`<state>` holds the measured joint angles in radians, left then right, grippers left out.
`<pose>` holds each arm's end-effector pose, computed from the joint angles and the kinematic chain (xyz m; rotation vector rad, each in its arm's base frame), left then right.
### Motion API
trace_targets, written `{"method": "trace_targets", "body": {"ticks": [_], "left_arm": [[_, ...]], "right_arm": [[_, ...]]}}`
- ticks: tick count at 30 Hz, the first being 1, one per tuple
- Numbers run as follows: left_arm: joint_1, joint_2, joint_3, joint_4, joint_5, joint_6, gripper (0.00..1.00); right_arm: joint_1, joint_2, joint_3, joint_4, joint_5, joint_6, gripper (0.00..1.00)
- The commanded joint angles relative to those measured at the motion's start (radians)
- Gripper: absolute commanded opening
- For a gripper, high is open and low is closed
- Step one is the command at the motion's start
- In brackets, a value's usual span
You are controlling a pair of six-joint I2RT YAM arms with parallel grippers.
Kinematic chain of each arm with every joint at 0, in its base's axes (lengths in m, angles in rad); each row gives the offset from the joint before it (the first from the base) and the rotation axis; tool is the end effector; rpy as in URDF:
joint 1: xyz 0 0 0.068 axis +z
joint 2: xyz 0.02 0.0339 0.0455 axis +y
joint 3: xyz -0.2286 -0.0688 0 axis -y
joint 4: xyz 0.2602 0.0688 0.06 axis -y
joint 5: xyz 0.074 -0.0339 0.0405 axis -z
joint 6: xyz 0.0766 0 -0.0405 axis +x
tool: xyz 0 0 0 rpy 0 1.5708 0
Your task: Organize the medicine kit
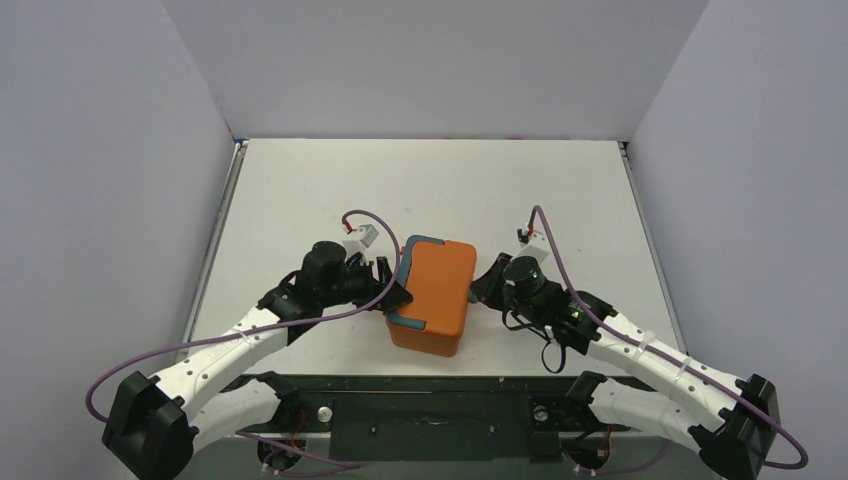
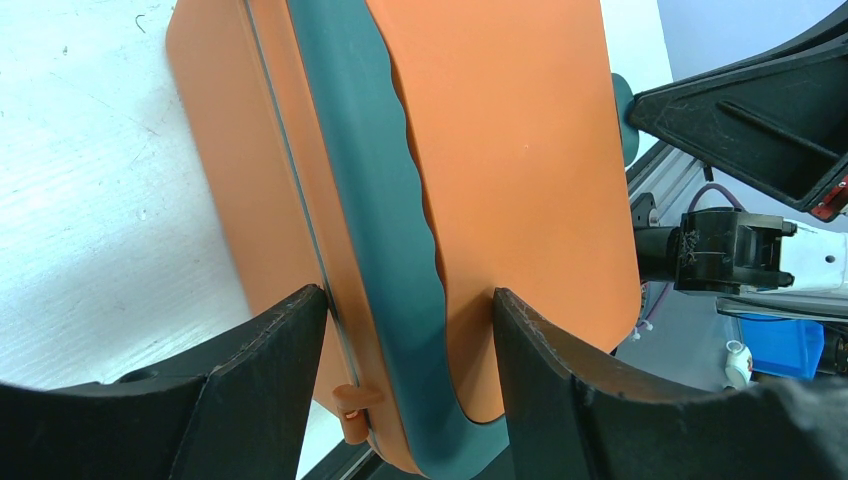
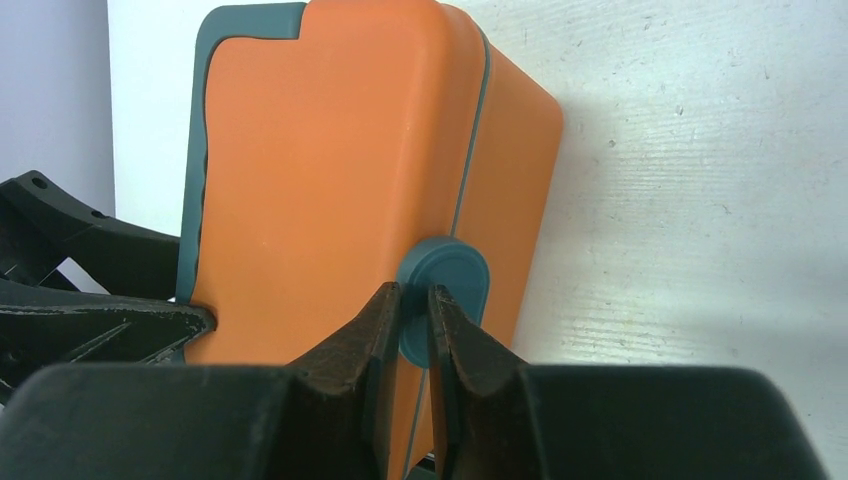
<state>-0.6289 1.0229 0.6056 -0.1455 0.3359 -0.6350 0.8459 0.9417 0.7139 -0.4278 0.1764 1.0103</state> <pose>0.2171 -0.1892 0.1800 0.2075 2.2950 -1.0613 0.1897 0.1939 0.2069 0.2938 2.3244 0.7987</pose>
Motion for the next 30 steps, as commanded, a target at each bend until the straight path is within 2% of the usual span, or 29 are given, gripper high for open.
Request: {"method": "trace_targets", "body": {"ticks": [1,17,30], "left_arm": [[-0.041,0.061,-0.03,-0.098,-0.002,0.048,0.57],[-0.041,0.084,-0.019,-0.094,0.004,0.053,0.56],[-0.044,0.094,-0.014,-0.095,0.004,0.054,0.56]], "right_arm": [[0.025,0.054,0.013,-0.01,-0.085,-0.002,0.12],[0.028,0.038,0.007,-0.06,-0.063,-0.003,0.11],[0.029,0.038,-0.021,-0.032,-0.067,0.011,0.11]]}}
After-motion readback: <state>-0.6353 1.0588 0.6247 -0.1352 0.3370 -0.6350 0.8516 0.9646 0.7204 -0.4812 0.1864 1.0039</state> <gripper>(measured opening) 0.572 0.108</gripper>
